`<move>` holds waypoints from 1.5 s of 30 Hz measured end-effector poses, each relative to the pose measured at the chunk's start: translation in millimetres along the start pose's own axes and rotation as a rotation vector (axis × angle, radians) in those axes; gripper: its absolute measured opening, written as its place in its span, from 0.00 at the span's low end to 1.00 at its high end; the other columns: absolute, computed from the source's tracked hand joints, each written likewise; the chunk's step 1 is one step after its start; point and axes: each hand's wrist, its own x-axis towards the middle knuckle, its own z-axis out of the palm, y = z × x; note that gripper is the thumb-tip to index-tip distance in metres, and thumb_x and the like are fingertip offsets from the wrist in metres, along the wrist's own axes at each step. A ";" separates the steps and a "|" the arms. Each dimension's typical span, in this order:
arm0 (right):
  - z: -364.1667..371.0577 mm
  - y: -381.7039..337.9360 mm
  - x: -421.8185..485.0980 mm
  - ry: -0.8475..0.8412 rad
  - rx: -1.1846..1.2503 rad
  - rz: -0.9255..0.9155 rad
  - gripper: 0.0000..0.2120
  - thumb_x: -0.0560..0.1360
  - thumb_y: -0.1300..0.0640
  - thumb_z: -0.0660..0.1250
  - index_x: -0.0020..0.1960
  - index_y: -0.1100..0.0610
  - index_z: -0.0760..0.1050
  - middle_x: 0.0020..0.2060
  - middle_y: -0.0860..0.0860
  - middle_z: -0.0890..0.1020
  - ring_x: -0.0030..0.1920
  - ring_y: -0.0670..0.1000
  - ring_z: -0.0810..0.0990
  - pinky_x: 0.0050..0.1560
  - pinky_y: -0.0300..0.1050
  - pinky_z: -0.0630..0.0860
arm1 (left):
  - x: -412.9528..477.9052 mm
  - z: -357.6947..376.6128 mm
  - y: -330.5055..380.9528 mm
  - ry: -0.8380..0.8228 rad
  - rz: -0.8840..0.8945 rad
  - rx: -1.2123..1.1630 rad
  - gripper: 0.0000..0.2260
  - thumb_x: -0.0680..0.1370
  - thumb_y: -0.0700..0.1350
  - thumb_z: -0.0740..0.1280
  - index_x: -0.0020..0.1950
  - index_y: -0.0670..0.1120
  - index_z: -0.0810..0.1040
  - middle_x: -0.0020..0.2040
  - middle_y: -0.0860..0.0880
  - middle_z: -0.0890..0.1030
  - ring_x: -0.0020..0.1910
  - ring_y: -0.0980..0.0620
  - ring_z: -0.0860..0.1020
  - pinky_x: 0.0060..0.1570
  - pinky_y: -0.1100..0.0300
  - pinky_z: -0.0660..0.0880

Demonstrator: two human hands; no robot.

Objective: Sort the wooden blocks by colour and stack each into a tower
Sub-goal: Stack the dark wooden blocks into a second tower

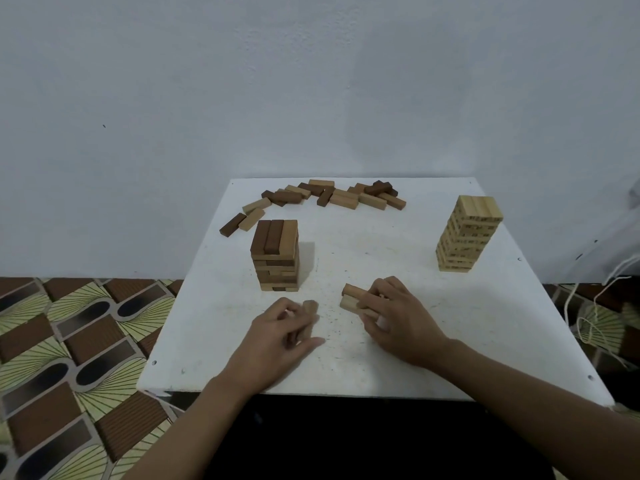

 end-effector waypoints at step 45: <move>-8.5 4.3 11.1 -0.127 0.233 0.115 0.19 0.76 0.51 0.72 0.65 0.55 0.80 0.58 0.46 0.82 0.57 0.43 0.76 0.60 0.36 0.72 | 37.5 32.2 28.0 0.027 -0.278 -0.090 0.31 0.69 0.49 0.82 0.70 0.43 0.79 0.51 0.55 0.79 0.44 0.60 0.78 0.44 0.71 0.74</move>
